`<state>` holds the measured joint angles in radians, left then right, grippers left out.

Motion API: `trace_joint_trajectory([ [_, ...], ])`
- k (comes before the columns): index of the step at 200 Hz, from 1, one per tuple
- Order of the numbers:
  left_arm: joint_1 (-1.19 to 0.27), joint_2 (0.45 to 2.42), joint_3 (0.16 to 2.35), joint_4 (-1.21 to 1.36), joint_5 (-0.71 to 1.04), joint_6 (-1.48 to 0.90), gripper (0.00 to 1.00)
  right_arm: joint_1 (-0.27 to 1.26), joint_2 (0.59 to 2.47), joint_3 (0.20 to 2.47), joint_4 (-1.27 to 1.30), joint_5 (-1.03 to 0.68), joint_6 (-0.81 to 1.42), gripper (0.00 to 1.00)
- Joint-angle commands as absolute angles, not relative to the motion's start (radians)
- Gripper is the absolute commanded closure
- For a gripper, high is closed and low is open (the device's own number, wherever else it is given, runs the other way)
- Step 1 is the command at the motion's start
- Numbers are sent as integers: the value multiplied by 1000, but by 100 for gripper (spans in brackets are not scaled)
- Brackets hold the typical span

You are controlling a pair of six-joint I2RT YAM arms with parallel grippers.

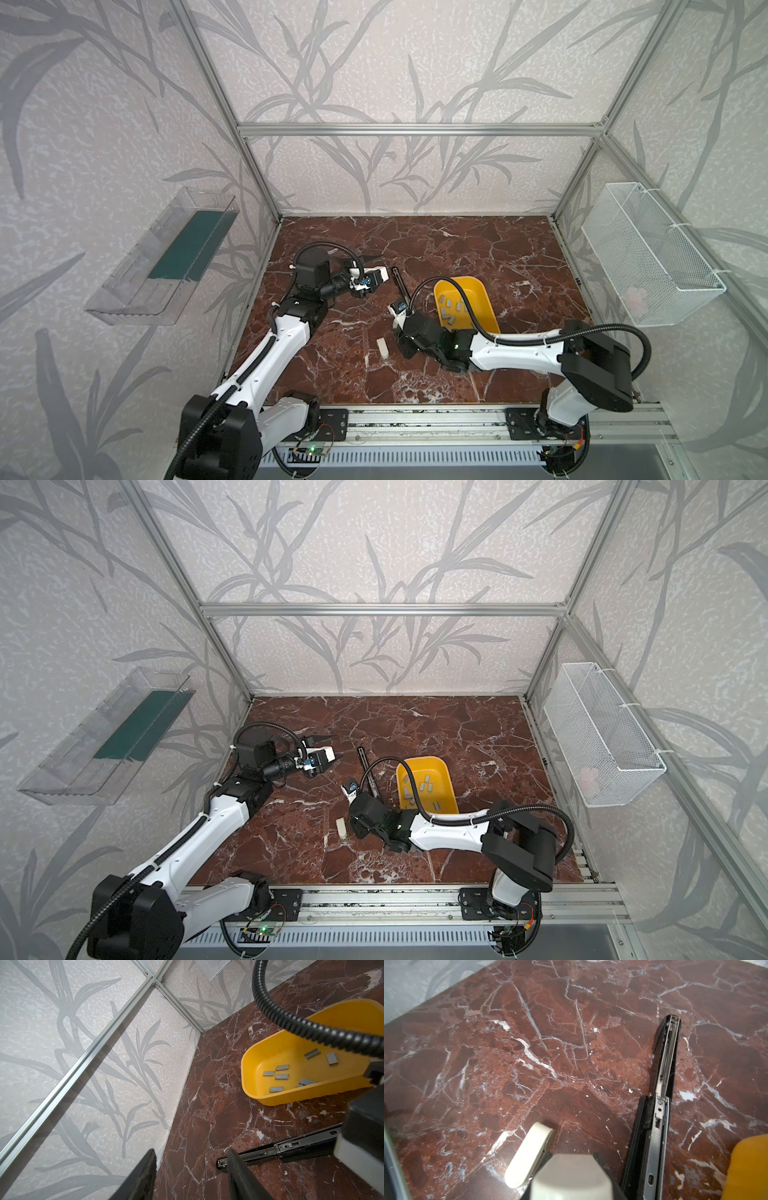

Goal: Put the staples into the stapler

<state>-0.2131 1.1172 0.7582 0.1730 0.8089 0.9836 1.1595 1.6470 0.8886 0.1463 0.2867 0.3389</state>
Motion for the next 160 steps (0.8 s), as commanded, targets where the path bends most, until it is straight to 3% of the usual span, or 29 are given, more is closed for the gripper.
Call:
trace_joint_trajectory([
  [1, -206, 1103, 761, 184, 844, 980, 45, 1168, 1691, 978, -9, 378, 415, 100],
  [40, -206, 1106, 762, 184, 868, 985, 45, 1167, 1774, 1043, -100, 440, 464, 100],
  [160, -207, 1106, 763, 166, 900, 998, 45, 1135, 1872, 1055, -110, 344, 603, 100],
])
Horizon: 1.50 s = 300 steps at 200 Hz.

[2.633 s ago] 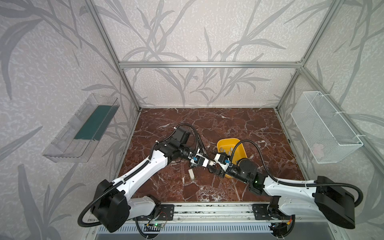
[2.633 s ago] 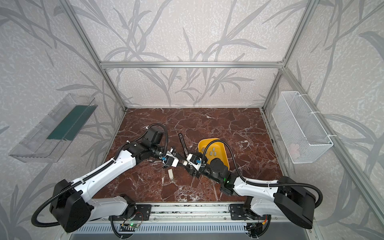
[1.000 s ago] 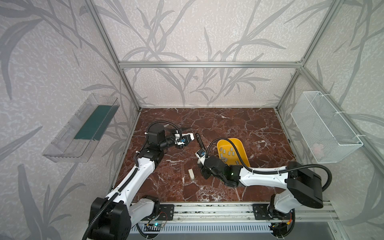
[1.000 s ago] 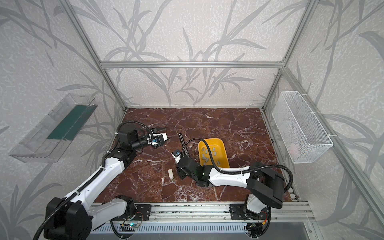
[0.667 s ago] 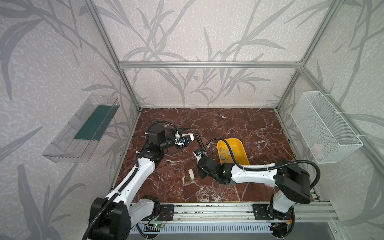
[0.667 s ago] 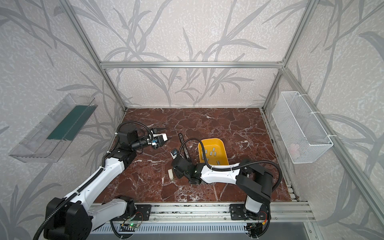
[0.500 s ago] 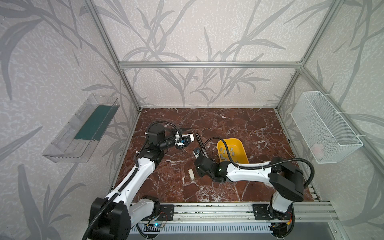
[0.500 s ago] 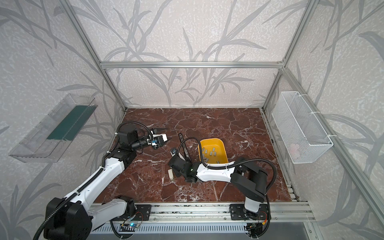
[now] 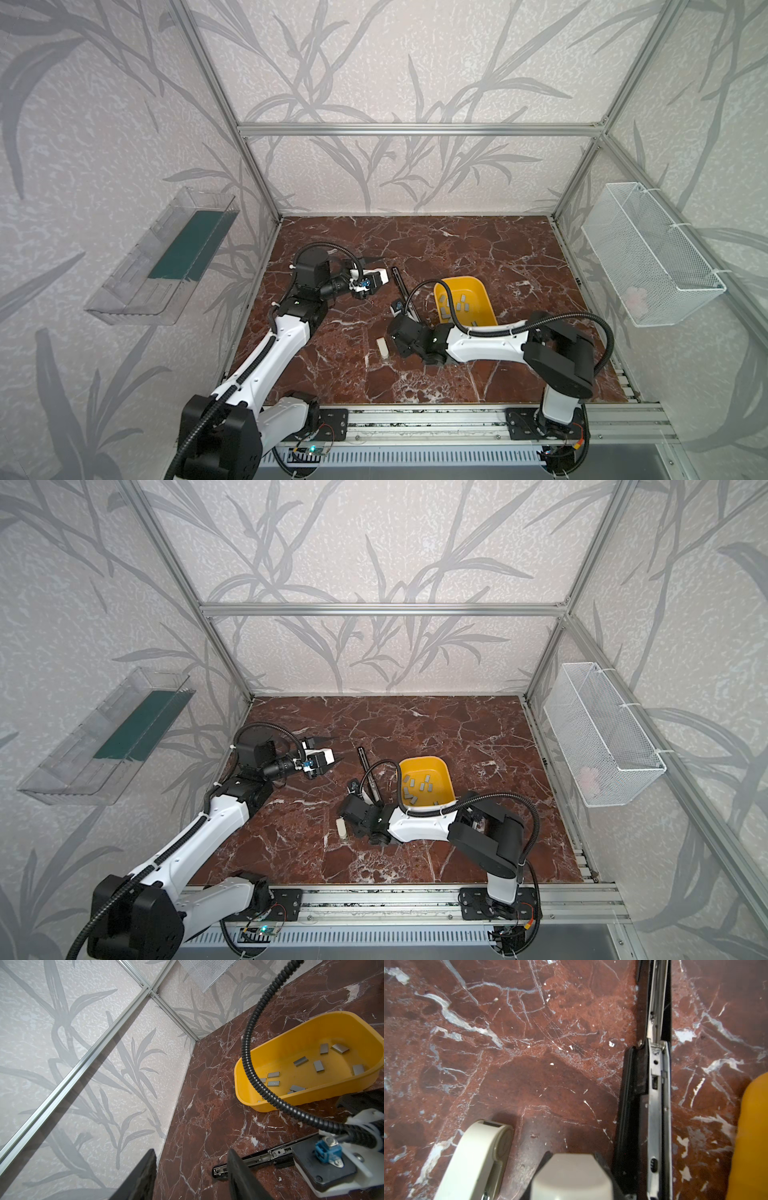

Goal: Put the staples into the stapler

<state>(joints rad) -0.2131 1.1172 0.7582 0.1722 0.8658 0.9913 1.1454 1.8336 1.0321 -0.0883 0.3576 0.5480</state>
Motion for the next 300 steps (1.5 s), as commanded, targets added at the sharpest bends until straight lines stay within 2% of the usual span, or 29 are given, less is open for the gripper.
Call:
trace_joint_trajectory([
  [1, -207, 1106, 763, 166, 900, 998, 45, 1135, 1872, 1055, -110, 344, 603, 100],
  [35, -207, 1108, 765, 166, 903, 1000, 45, 1121, 1905, 1067, -128, 329, 626, 100],
  [85, -208, 1109, 769, 159, 914, 1004, 45, 1119, 1927, 1092, -157, 315, 629, 81],
  [110, -207, 1110, 767, 152, 914, 1014, 45, 1120, 1913, 1095, -168, 322, 623, 77],
  [168, -207, 1115, 771, 138, 923, 1031, 45, 1120, 1832, 1057, -141, 334, 581, 46],
  [225, -206, 1122, 772, 126, 919, 1044, 45, 1121, 1713, 959, 26, 323, 445, 43],
  [250, -210, 1130, 773, 153, 936, 994, 45, 1121, 1564, 855, 167, 340, 347, 42],
  [262, -217, 1133, 779, 161, 954, 960, 45, 1118, 1484, 784, 229, 390, 316, 38],
  [283, -237, 1124, 827, -37, 939, 1070, 45, 1099, 1368, 698, 294, 454, 286, 38],
  [300, -242, 1121, 894, -301, 911, 1239, 50, 1068, 1295, 649, 310, 497, 293, 38],
])
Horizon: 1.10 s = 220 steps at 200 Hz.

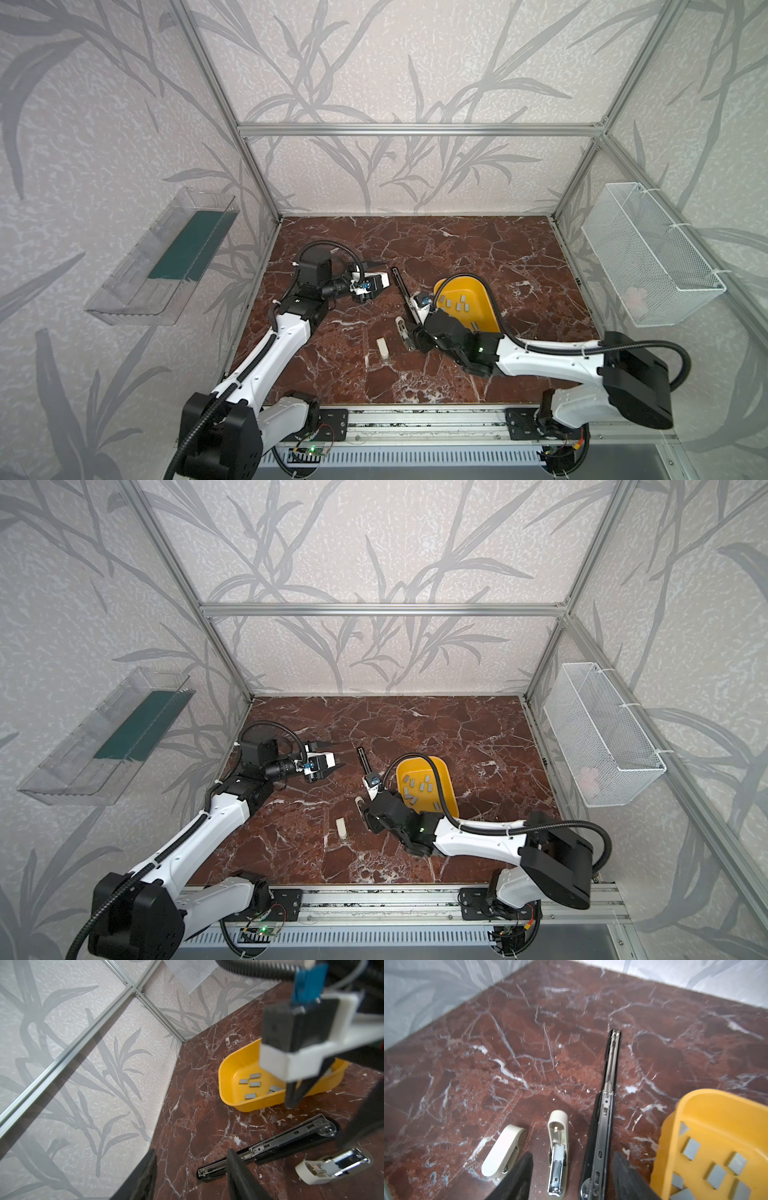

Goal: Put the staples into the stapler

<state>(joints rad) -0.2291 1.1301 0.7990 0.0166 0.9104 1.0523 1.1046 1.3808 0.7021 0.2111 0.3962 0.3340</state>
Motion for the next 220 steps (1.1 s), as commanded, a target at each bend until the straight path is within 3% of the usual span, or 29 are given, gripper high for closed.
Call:
trace_joint_trajectory([
  [1, -241, 1120, 895, -312, 908, 1252, 50, 1065, 1287, 645, 310, 502, 297, 38],
  [83, -398, 1182, 799, -637, 532, 1600, 50, 986, 1270, 611, 305, 532, 329, 37],
  [109, -435, 1177, 819, -754, 486, 1638, 50, 985, 1288, 627, 286, 532, 332, 37],
  [160, -611, 1099, 631, -625, 309, 1743, 44, 986, 1314, 650, 258, 502, 341, 37],
  [220, -725, 1304, 673, -557, 201, 1730, 49, 986, 1359, 683, 224, 459, 353, 37],
])
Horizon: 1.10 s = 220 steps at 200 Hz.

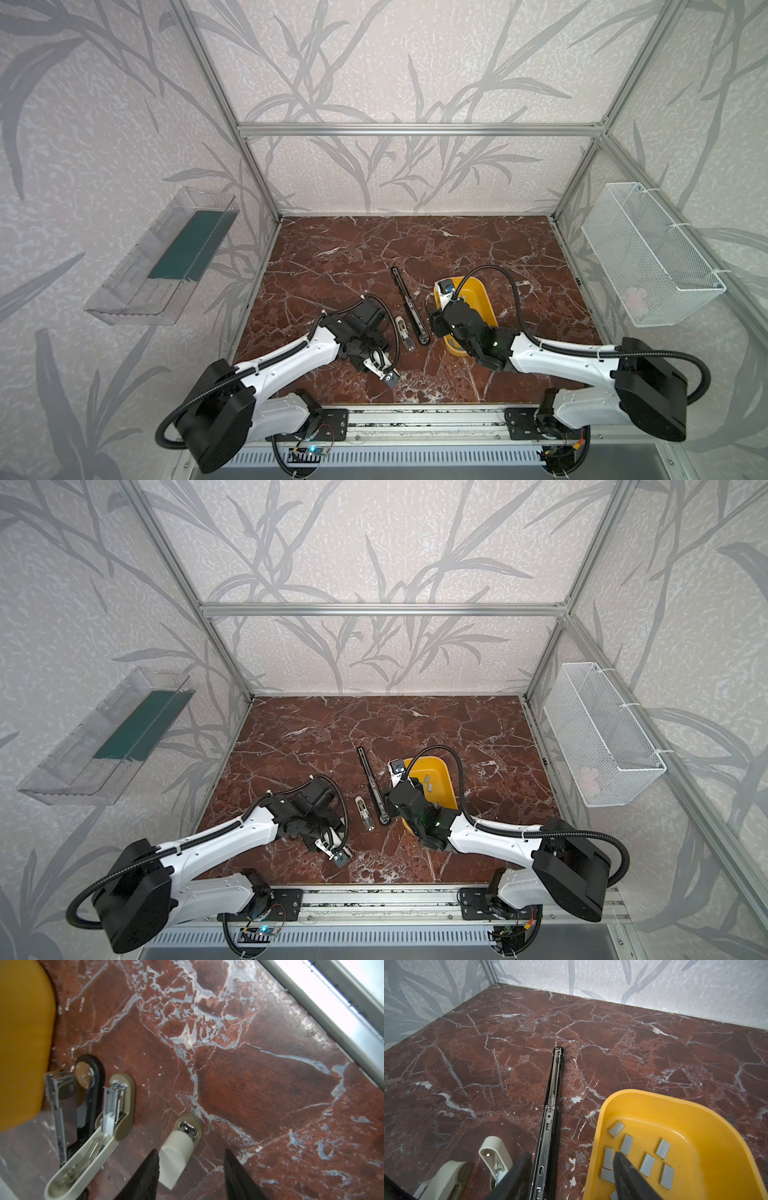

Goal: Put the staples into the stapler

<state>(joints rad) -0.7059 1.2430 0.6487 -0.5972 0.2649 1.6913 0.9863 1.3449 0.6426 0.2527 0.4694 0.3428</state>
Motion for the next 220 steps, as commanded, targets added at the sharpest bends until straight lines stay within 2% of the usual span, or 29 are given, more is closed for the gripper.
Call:
trace_joint_trajectory([
  [1, -725, 1305, 673, -554, 202, 1730, 49, 986, 1359, 683, 224, 459, 353, 37],
  [44, -725, 1346, 675, -474, 212, 1738, 49, 986, 1377, 691, 225, 431, 362, 37],
  [95, -724, 1410, 728, -489, 176, 1741, 57, 986, 1386, 700, 212, 428, 368, 36],
  [145, -724, 1418, 749, -510, 219, 1733, 65, 985, 1371, 687, 219, 443, 373, 37],
  [167, -723, 1430, 759, -526, 232, 1731, 64, 986, 1373, 688, 218, 445, 371, 36],
  [192, -725, 1448, 757, -524, 236, 1733, 55, 985, 1373, 689, 216, 444, 372, 36],
  [220, -726, 1465, 778, -547, 232, 1726, 58, 986, 1376, 689, 218, 437, 375, 36],
])
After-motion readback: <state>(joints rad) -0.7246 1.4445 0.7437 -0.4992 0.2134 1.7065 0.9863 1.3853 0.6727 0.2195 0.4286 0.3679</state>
